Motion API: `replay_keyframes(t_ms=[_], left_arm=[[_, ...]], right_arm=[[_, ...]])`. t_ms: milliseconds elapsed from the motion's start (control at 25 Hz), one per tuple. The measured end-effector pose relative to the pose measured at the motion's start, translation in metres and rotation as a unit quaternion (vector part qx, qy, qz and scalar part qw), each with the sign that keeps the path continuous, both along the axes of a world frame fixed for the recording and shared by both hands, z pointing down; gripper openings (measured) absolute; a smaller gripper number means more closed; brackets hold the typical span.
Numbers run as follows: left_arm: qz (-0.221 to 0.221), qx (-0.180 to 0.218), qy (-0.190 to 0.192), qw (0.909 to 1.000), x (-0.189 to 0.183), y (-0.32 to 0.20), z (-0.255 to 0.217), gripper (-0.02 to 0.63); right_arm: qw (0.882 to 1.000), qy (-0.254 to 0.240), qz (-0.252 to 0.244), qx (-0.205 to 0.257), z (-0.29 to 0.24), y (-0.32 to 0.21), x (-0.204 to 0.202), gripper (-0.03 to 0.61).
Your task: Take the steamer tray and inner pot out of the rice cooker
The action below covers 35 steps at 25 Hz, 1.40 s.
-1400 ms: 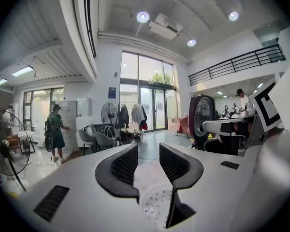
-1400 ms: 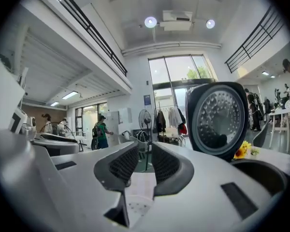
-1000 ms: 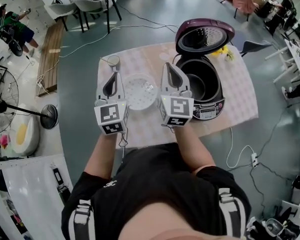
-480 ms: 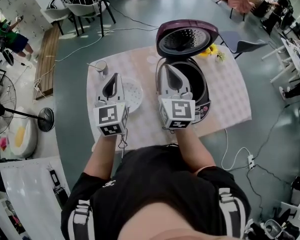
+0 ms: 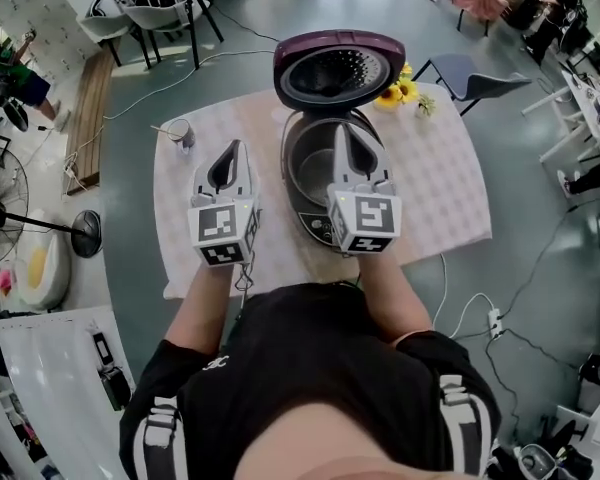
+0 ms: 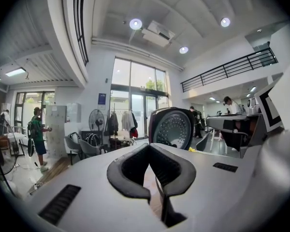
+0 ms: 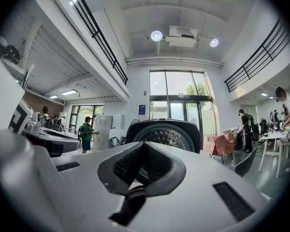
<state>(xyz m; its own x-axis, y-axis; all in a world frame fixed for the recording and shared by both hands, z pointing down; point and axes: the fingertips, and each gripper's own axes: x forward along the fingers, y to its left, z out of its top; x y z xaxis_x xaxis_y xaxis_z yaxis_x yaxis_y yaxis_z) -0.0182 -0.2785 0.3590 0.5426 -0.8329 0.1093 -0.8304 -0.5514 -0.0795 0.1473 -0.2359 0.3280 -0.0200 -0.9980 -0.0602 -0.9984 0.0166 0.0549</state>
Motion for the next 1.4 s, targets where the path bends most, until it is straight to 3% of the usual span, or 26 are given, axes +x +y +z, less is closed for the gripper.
replay_keyframes(t_ms=[480, 680, 760, 920, 1080, 1200, 1280, 1400], left_arm=[[0.002, -0.008, 0.004, 1.0000, 0.052, 0.008, 0.006, 0.005], [0.014, -0.048, 0.032, 0.9982, 0.055, 0.005, 0.013, 0.013], [0.028, -0.071, 0.039, 0.9963, 0.056, 0.004, 0.019, 0.089], [0.067, -0.141, 0.082, 0.9843, 0.057, 0.007, 0.032, 0.345], [0.085, -0.213, 0.137, 0.9637, 0.046, 0.008, 0.046, 0.404], [0.100, -0.265, 0.202, 0.9376, 0.036, 0.009, 0.049, 0.405], [0.125, -0.311, 0.257, 0.9065, 0.034, 0.010, 0.050, 0.404], [0.170, -0.399, 0.319, 0.8427, 0.043, 0.016, 0.060, 0.403]], right_arm=[[1.000, 0.005, 0.006, -0.008, 0.013, 0.010, 0.071, 0.000], [0.999, 0.011, -0.017, -0.028, 0.022, 0.008, 0.083, 0.009], [0.998, -0.023, -0.044, -0.037, 0.026, 0.006, 0.088, 0.104], [0.987, -0.139, -0.072, -0.045, 0.034, 0.010, 0.112, 0.254], [0.972, -0.210, -0.079, -0.076, 0.047, 0.016, 0.141, 0.319], [0.944, -0.295, -0.099, -0.112, 0.059, 0.023, 0.158, 0.324], [0.914, -0.357, -0.128, -0.147, 0.070, 0.026, 0.162, 0.324], [0.863, -0.424, -0.182, -0.203, 0.091, 0.029, 0.167, 0.322]])
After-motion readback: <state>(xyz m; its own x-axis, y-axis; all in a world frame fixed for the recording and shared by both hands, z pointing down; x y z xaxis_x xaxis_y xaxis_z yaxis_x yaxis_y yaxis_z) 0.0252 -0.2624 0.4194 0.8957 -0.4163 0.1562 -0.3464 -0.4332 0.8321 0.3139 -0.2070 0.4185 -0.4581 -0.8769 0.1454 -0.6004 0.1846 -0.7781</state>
